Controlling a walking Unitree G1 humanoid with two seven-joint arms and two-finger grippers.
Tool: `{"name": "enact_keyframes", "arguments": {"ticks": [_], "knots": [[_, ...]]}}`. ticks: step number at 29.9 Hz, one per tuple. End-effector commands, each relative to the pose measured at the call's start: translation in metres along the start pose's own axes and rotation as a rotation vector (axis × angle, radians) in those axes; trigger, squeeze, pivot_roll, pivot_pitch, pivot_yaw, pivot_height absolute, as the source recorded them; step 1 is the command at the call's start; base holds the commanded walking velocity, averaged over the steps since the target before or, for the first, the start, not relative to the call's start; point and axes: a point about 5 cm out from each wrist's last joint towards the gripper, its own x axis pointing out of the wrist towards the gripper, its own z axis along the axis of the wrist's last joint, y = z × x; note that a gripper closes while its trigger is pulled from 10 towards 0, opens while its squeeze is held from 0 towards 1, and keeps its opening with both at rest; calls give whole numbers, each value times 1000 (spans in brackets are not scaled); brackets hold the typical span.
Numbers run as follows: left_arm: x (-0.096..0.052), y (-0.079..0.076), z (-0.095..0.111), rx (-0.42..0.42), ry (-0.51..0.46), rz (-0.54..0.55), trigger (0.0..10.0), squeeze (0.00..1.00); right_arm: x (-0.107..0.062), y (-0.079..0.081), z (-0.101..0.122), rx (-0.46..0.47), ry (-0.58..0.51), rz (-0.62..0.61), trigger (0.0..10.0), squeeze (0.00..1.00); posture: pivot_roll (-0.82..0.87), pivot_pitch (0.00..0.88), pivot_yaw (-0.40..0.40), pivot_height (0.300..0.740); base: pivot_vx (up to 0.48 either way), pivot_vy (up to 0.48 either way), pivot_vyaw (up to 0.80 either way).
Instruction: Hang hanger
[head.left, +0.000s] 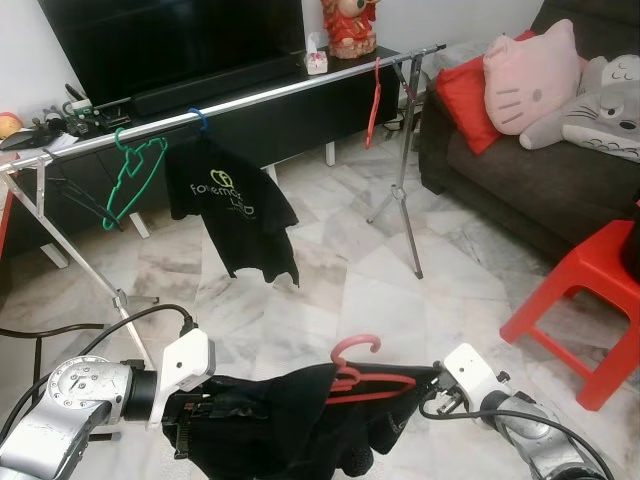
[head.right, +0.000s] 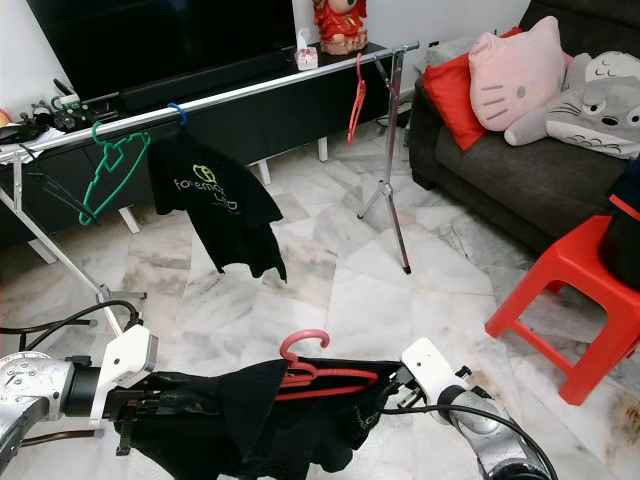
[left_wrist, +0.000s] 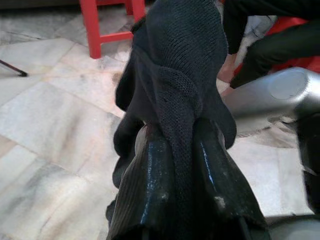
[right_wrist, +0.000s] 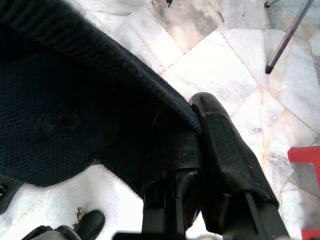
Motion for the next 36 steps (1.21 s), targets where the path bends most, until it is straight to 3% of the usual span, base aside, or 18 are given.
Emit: {"name": "enact_keyframes", "arguments": {"ticks": [1,3,4,6,9,13,18,22,26,36], "knots": [[-10,0,9,32,-9,-18,10000,0,-8,-13,-14,19,78,-70,0,0,-203,0,82,740,0,0,0],[-10,0,9,32,-9,-19,10000,0,-8,-13,-14,19,78,-70,0,0,-203,0,82,740,0,0,0],[-10,11,12,65,-20,76,10000,0,-8,-11,-18,17,99,-54,0,0,-197,0,82,740,0,0,0],[-10,17,13,101,1,129,10000,0,-9,-10,-20,16,111,-51,0,0,-198,0,83,740,0,0,0],[-11,26,5,192,134,196,10000,0,-11,-15,-21,14,119,-64,0,0,-198,0,84,740,0,0,0],[-9,35,7,214,104,280,10000,0,-10,-18,-18,15,110,-72,0,0,-202,0,84,740,0,0,0],[-7,32,8,183,58,256,10000,0,-9,-19,-15,11,104,-71,0,0,-203,0,82,740,0,0,0],[-12,23,15,125,-35,178,10000,0,-10,-20,-16,8,110,-73,0,0,-198,0,80,740,0,0,0],[-17,13,17,97,-36,78,10000,0,-11,-21,-18,6,120,-76,0,0,-197,0,81,740,0,0,0],[-16,6,26,64,-96,5,10000,0,-13,-21,-22,6,140,-78,0,0,-198,0,81,740,0,0,0]]}}
